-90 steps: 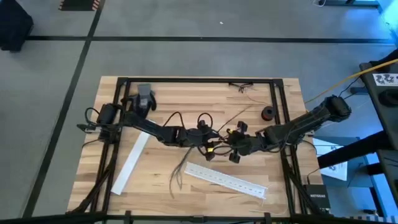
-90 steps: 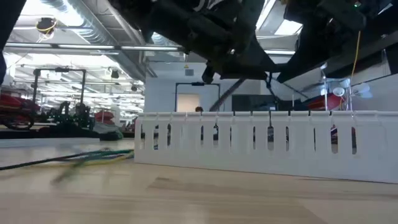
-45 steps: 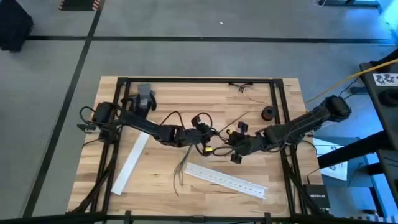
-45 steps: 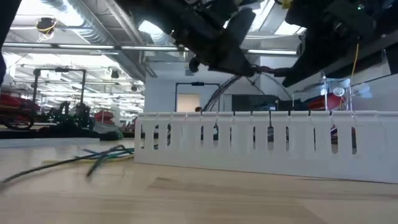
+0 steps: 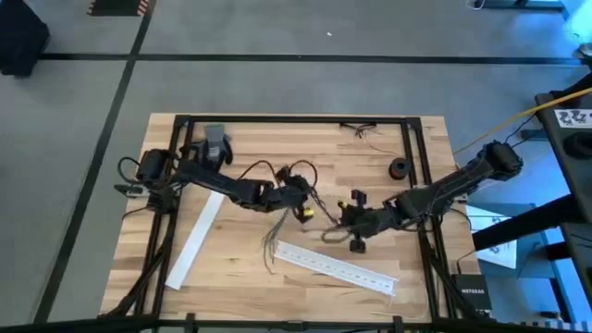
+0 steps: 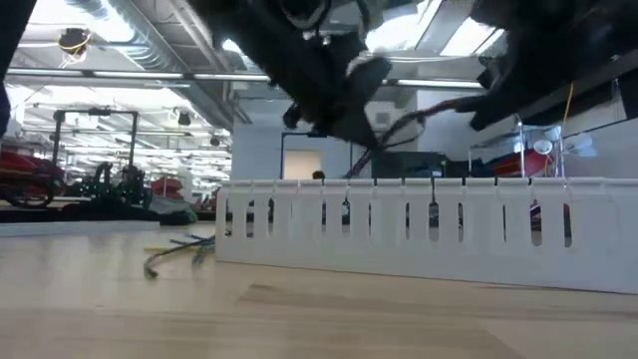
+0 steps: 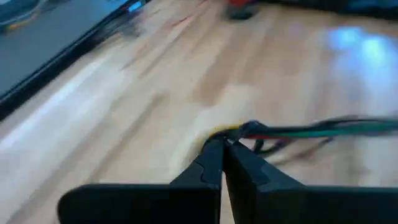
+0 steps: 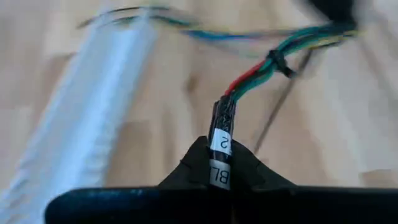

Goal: Ziptie cables
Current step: Wrap the cables together using the top zip tie

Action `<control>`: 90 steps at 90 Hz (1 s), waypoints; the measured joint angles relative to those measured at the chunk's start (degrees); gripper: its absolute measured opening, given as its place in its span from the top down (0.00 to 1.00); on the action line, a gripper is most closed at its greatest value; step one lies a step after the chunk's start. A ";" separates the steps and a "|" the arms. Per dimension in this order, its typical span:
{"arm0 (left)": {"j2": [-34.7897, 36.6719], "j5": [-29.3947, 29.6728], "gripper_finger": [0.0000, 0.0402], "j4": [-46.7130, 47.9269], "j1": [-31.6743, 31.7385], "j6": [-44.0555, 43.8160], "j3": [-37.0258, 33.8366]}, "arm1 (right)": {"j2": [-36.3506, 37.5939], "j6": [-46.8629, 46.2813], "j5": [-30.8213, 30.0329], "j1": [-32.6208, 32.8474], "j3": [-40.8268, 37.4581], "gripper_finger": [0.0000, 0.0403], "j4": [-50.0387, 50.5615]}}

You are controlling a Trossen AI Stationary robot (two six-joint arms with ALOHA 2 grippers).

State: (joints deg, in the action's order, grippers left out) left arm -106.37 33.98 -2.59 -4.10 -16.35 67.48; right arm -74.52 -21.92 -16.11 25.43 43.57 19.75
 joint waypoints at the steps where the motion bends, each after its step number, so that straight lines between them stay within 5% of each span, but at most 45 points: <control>1: 0.00 -0.05 1.00 0.00 0.04 0.00 0.00 | 0.00 0.29 0.07 -0.01 0.15 0.96 0.00; 23: 0.02 -1.96 0.99 9.72 -0.23 -0.81 0.02 | 0.02 3.75 -1.28 -0.11 4.80 0.96 3.32; 63: 0.18 -2.68 0.98 20.74 -2.94 0.53 0.04 | 0.06 -6.59 -1.73 -0.25 6.80 0.96 19.49; 90: 0.20 -2.69 0.98 18.43 -3.07 2.00 0.02 | -0.18 -12.57 -4.36 -0.26 4.33 0.88 20.65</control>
State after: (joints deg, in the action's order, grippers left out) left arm -106.17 31.29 15.84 -7.18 -14.35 67.51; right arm -74.70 -34.49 -20.47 25.17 47.89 40.40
